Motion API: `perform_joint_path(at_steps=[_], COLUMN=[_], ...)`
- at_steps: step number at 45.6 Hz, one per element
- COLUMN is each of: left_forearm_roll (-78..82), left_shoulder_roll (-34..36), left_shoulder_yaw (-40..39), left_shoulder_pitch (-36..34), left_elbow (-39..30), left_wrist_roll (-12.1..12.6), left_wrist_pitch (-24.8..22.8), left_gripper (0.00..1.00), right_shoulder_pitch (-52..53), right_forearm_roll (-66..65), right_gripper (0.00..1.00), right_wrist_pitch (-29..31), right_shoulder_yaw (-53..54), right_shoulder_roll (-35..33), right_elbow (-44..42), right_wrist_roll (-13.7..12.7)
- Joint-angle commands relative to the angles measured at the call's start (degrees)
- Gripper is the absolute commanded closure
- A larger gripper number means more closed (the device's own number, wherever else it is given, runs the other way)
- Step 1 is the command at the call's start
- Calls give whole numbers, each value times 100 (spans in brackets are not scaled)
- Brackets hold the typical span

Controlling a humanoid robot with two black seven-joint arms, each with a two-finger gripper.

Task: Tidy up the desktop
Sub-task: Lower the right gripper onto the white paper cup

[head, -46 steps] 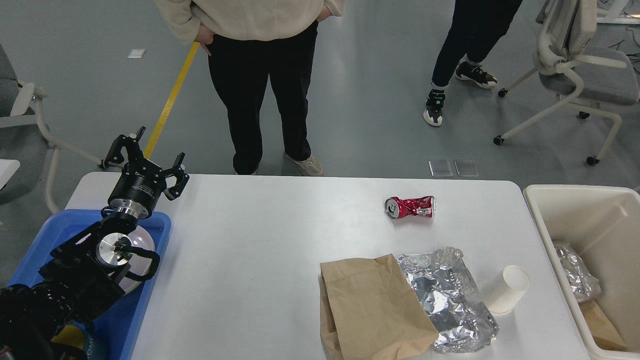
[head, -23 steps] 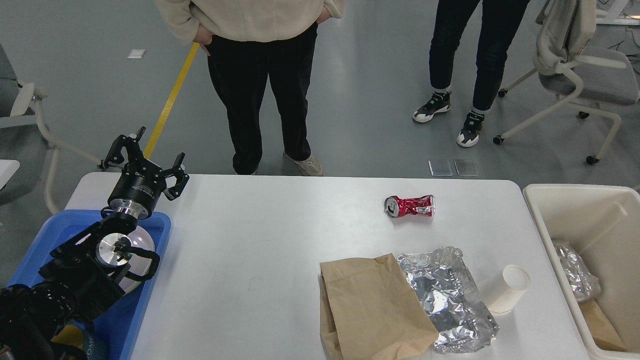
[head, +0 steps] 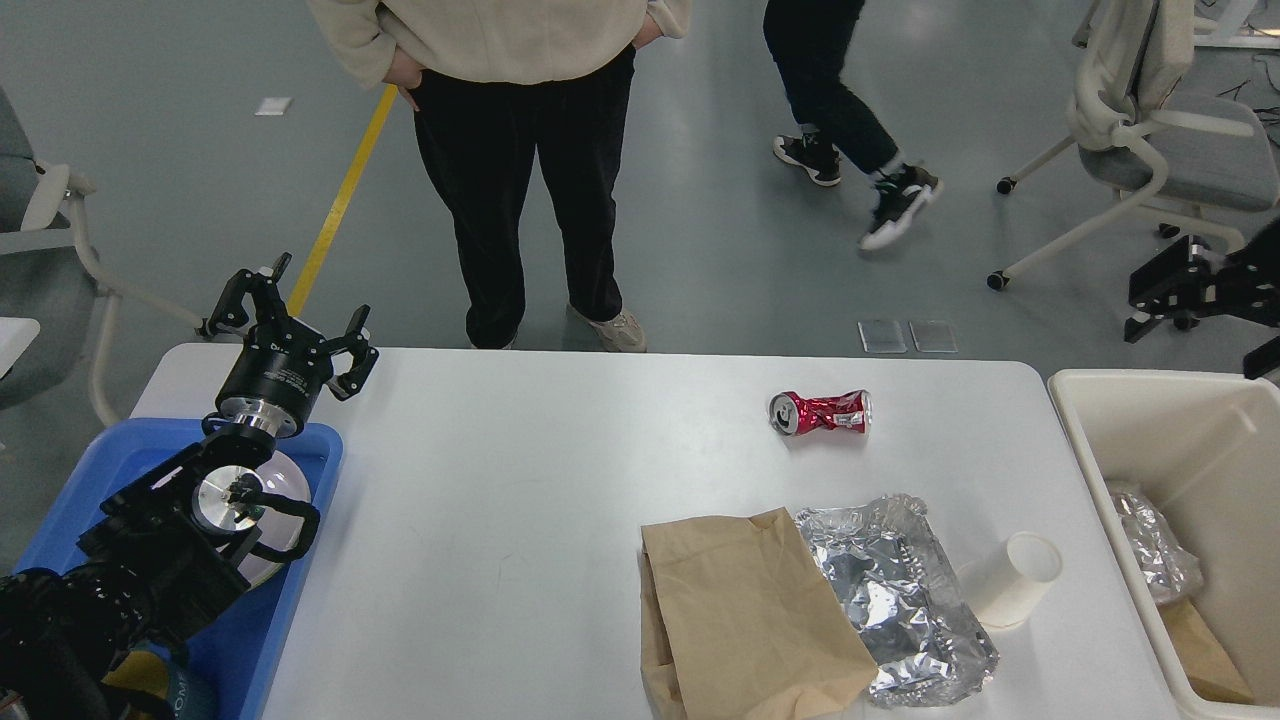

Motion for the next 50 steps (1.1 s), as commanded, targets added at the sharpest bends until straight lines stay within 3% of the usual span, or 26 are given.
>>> perform_joint_path(at_steps=[1, 13, 50], left_forearm_roll=[0, 0, 0], left_shoulder_roll=[0, 0, 0], left_shoulder_yaw=[0, 0, 0], left_shoulder_pitch=[0, 0, 0], left_elbow=[0, 0, 0], left_wrist_roll=[0, 0, 0], left_wrist_pitch=[0, 0, 0], left_gripper=[3, 3, 3], right_shoulder_pitch=[-303, -1446, -2861], right_forearm_roll=[0, 61, 562], right_gripper=[0, 0, 0], right_wrist_pitch=[-1, -1, -1], right_shoulder_yaw=[16, 236, 719], right_shoulder_roll=[454, 920, 709], right_elbow=[82, 100, -427], right_wrist_roll=[2, 20, 20])
